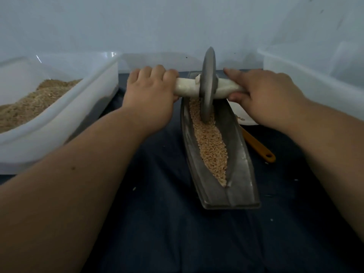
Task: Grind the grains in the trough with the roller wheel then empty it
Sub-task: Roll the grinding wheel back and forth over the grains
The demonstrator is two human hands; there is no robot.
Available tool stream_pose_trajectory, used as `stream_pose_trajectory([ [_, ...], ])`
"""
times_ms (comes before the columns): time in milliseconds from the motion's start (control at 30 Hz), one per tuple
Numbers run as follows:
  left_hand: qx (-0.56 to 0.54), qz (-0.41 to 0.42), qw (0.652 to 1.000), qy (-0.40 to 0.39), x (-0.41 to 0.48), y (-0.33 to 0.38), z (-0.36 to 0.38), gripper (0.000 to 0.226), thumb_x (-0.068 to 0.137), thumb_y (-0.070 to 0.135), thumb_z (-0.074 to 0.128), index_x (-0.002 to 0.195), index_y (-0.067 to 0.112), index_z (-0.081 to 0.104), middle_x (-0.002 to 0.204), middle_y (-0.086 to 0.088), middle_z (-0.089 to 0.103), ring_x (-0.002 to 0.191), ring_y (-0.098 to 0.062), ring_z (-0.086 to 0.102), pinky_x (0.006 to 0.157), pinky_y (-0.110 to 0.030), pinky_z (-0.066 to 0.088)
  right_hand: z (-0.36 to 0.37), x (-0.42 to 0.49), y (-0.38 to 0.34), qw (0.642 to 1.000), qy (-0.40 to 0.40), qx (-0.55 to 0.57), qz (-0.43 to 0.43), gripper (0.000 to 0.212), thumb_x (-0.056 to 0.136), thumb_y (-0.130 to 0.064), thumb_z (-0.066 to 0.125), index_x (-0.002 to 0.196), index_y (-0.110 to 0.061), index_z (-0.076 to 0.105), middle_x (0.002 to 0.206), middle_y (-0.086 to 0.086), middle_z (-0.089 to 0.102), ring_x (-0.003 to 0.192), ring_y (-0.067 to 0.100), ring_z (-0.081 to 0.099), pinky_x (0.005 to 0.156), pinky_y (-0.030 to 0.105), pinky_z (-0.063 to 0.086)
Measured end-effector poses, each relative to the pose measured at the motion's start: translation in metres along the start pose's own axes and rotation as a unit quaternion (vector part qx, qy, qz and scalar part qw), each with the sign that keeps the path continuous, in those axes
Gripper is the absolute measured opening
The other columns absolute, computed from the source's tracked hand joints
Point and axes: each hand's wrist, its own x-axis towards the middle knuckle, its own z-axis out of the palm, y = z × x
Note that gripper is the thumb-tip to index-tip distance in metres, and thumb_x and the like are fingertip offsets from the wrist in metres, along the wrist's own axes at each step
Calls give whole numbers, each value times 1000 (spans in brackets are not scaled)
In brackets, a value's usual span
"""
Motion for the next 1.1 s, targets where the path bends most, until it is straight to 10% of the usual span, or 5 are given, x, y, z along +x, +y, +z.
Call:
stream_pose_trajectory([
  [233,-53,60,990,-113,-9,-13,-25,46,87,53,45,119,20,48,111,-6,55,99,-29,54,87,-44,43,-31,-13,-4,994,-106,17,-24,68,83,-71,39,146,-48,29,134,-4,55,116,20,53,81,33,36],
  [500,-172,100,926,-322,-24,-24,-73,37,72,62,39,103,42,47,85,16,53,80,0,52,67,-20,36,-79,-41,-20,959,-244,110,-90,65,54,-81,23,118,-74,34,80,-57,45,81,-31,43,64,14,27],
  [633,-205,66,935,-280,-15,-24,-54,31,82,57,39,101,35,50,88,10,56,83,-9,54,76,-35,42,-55,-28,-12,974,-196,87,-72,71,67,-80,26,136,-63,29,96,-31,53,84,-6,47,70,22,35],
  [867,-10,17,1000,12,-4,-2,-2,42,96,37,46,131,14,48,121,-13,53,110,-38,46,100,-48,29,-7,-6,0,999,5,35,-25,40,99,-46,34,139,-46,39,125,0,63,110,31,58,81,38,39],
  [1100,-17,44,998,-45,-4,-8,-10,45,93,43,48,128,14,47,118,-16,54,107,-39,50,92,-48,38,-20,-9,-3,995,-64,74,-27,41,94,-56,33,134,-49,40,121,-7,61,105,21,56,78,37,40],
])
